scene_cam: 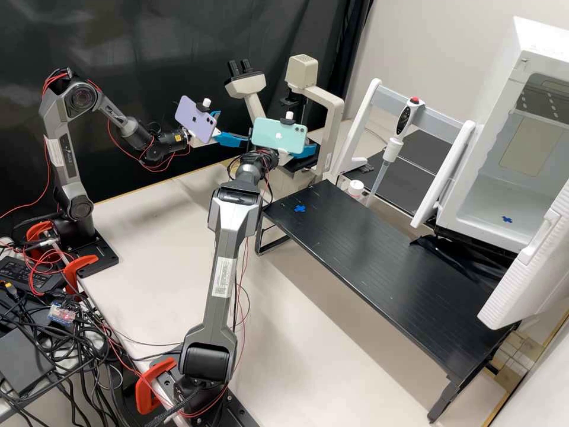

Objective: Move the petri dish to the bench

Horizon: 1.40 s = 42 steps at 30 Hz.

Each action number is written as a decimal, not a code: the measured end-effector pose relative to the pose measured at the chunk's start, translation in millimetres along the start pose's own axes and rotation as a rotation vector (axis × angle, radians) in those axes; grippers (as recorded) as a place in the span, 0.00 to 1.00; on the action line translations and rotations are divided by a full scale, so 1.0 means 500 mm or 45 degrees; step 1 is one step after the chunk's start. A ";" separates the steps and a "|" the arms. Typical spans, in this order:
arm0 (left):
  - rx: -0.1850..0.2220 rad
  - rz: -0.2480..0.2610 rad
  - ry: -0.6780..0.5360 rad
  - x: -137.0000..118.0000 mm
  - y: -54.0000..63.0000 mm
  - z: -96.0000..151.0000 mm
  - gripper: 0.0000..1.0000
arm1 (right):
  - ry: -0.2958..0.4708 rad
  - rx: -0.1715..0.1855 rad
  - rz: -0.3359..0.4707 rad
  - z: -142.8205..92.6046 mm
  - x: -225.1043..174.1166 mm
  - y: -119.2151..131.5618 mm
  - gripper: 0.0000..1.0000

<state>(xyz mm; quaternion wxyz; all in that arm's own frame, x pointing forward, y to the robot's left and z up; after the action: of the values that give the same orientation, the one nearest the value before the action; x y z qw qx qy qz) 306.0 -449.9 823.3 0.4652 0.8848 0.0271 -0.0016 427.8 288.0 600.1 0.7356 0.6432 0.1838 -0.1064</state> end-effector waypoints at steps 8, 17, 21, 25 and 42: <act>0.000 0.000 0.000 0.000 0.000 0.000 1.00 | 0.003 0.008 -0.033 0.004 0.001 -0.005 0.00; 0.000 0.000 0.000 0.000 0.000 0.000 1.00 | -0.003 0.021 -0.063 0.020 -0.012 -0.001 0.00; 0.000 0.000 0.000 0.000 0.000 0.000 1.00 | -0.003 0.021 -0.063 0.029 -0.021 0.002 0.00; 0.000 0.000 0.000 0.000 0.000 0.000 1.00 | 0.021 0.017 -0.065 0.040 -0.045 0.008 0.00; 0.000 0.000 0.000 0.000 0.000 0.000 1.00 | 0.163 0.009 -0.008 0.075 -0.260 0.031 0.00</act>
<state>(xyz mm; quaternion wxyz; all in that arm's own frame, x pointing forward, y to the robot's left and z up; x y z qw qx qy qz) 306.0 -449.9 823.3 0.4652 0.8848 0.0271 -0.0016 320.7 243.2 670.9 0.7198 0.6508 0.2319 -0.0680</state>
